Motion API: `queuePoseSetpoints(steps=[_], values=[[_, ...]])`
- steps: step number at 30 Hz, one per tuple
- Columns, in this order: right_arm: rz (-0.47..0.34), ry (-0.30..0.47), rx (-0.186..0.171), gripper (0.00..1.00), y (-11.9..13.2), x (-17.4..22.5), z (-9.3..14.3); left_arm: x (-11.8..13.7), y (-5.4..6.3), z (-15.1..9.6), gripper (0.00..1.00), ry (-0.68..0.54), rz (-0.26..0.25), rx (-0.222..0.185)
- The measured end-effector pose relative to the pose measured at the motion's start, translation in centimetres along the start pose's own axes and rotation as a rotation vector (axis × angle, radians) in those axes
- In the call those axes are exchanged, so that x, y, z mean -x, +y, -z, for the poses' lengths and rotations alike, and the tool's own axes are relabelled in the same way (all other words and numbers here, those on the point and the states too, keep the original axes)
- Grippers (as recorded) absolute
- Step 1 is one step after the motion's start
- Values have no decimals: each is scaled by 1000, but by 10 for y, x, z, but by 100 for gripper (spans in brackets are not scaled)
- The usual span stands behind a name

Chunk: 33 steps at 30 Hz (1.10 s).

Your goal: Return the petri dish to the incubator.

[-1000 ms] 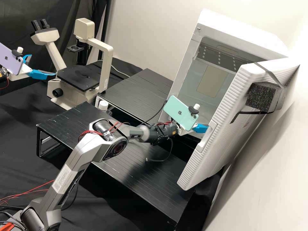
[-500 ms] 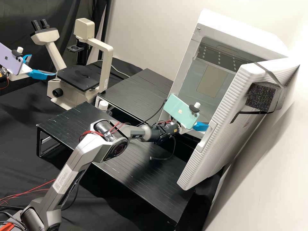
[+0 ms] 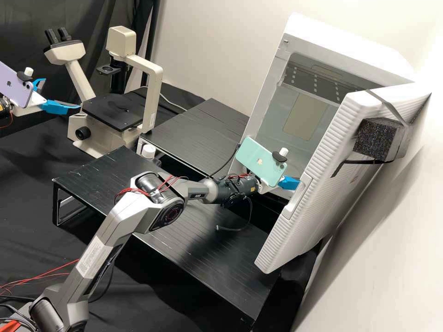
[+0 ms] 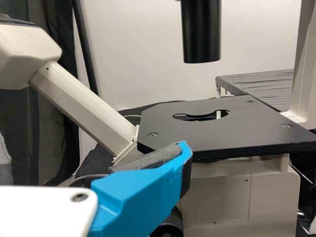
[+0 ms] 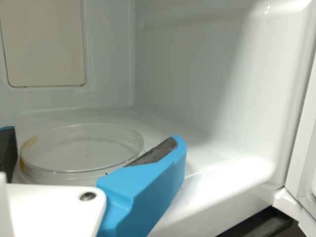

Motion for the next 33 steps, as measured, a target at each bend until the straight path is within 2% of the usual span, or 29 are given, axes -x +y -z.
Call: queuePoseSetpoints(steps=[10, 17, 20, 24, 27, 33], values=[[35, 73, 1, 100, 2, 37, 7, 0, 0, 0, 100, 0, 0, 0], [-27, 102, -51, 100, 12, 89, 9, 0, 0, 0, 100, 0, 0, 0], [-83, 123, -79, 100, 20, 118, 8, 0, 0, 0, 100, 0, 0, 0], [-164, 211, -85, 100, 27, 165, 14, 0, 0, 0, 100, 0, 0, 0], [-210, 305, -90, 100, 25, 196, 24, 0, 0, 0, 100, 0, 0, 0], [-215, 478, -129, 100, 1, 254, 38, 0, 0, 0, 100, 0, 0, 0]])
